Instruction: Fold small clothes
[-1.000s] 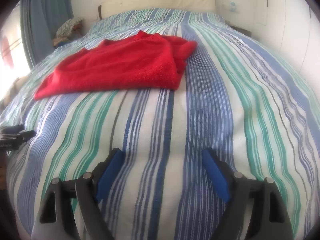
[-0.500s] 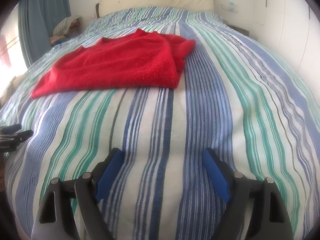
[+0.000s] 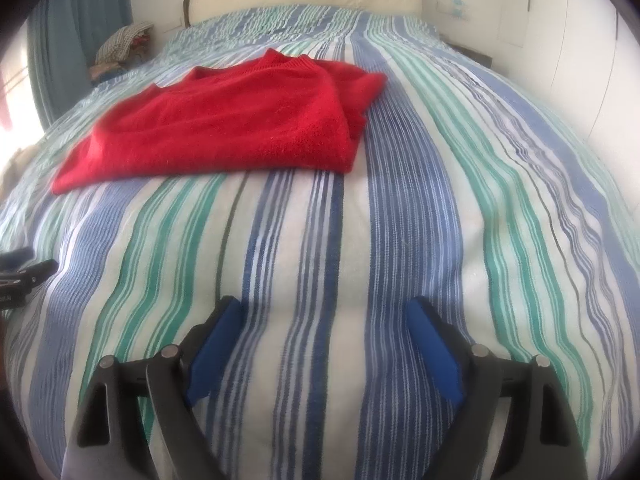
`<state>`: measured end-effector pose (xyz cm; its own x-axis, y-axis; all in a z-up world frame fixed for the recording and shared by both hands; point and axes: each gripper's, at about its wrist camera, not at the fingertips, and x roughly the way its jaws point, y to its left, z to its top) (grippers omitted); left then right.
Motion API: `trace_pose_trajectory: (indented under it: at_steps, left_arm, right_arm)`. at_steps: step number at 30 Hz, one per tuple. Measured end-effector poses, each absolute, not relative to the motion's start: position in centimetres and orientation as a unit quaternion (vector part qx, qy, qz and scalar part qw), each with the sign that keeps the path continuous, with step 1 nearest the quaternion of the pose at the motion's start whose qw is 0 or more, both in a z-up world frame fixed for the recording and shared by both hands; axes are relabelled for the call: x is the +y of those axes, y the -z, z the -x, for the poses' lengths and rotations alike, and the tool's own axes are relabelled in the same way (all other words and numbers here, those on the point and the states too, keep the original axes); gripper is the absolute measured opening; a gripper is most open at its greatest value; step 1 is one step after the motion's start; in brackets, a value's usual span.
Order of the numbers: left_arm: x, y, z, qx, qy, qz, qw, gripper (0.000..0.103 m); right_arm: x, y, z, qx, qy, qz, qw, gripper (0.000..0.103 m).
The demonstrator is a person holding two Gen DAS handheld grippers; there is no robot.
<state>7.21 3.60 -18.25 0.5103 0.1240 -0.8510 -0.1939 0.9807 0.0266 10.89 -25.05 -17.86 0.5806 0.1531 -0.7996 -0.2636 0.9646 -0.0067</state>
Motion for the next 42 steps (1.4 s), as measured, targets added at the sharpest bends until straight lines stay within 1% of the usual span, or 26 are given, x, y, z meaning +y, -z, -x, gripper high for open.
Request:
trace_pose_trajectory:
  at_steps: [4,18,24,27,34,42]
  left_arm:
    - [3.5,18.2,-7.2,0.486,-0.092,0.035,0.868,0.102]
    - [3.5,18.2,-7.3,0.486,-0.092,0.035,0.869,0.102]
    - [3.4,18.2,-7.4,0.484,-0.094,0.033,0.869,0.102]
    - [3.4,18.2,-7.4,0.484,-0.094,0.033,0.869,0.102]
    - [3.5,18.2,-7.4,0.484,-0.094,0.033,0.869,0.102]
    - [3.5,18.2,-7.4,0.484,-0.094,0.033,0.869,0.102]
  right_arm:
    - [-24.3,17.8,-11.6,0.473,-0.064,0.086,0.874,0.102]
    - [-23.9,17.6,-11.7,0.478,-0.055,0.11,0.87,0.102]
    - [-22.8,13.2,-10.8,0.458,-0.019,0.146,0.877,0.102]
    - [-22.0,11.1,-10.2,0.458,-0.018,0.156,0.875,0.102]
    - [-20.0,6.6,-8.6,0.429,-0.02,0.188,0.883,0.102]
    - [-18.6,3.6,-8.2,0.403,-0.023,0.216,0.889,0.102]
